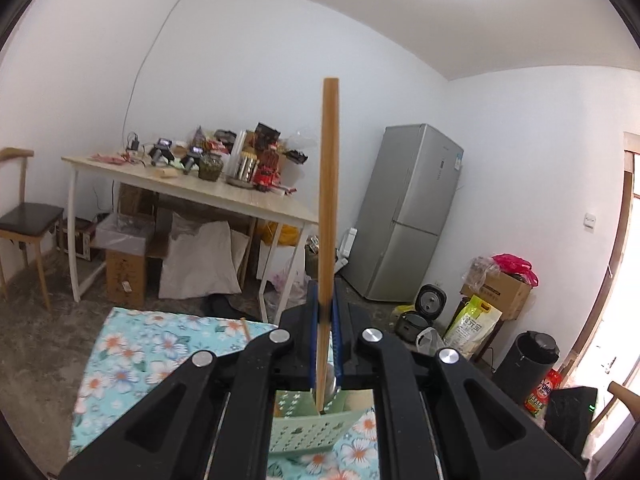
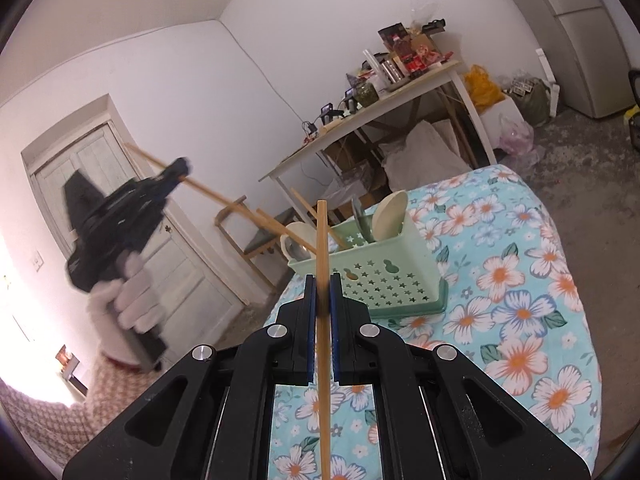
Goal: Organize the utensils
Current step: 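Insert the left gripper's chopstick into the green holder and open it while the right carries its chopstick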
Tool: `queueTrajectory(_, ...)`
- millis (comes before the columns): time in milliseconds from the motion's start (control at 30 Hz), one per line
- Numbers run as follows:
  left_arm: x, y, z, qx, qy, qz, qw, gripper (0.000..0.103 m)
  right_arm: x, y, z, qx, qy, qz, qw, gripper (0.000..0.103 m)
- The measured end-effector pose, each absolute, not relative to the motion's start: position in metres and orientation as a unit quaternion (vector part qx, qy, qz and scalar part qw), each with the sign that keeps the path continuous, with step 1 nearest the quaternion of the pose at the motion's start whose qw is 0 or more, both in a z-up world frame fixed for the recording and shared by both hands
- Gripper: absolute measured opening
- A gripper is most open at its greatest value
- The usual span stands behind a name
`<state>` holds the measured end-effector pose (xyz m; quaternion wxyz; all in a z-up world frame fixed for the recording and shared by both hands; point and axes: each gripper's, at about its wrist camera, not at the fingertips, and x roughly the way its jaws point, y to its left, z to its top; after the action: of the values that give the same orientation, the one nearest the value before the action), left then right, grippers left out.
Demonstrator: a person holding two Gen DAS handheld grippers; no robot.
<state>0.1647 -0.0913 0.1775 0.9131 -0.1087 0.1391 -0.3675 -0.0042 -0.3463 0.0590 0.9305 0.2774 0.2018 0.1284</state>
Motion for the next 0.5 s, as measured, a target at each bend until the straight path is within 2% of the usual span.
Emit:
queueTrajectory(267,0.209,-0.141,0.146,-0.079,0.158,-0.333,0.926,0.005,0.001,-0.356,0.054,0.282,0.208,0.123,0.929,0.005)
queueTrajectory(500,0.238,-0.171,0.107,-0.081,0.21,-0.324,0.919,0.006,0.004,-0.356,0.05,0.284,0.216,0.123,0.926,0.005)
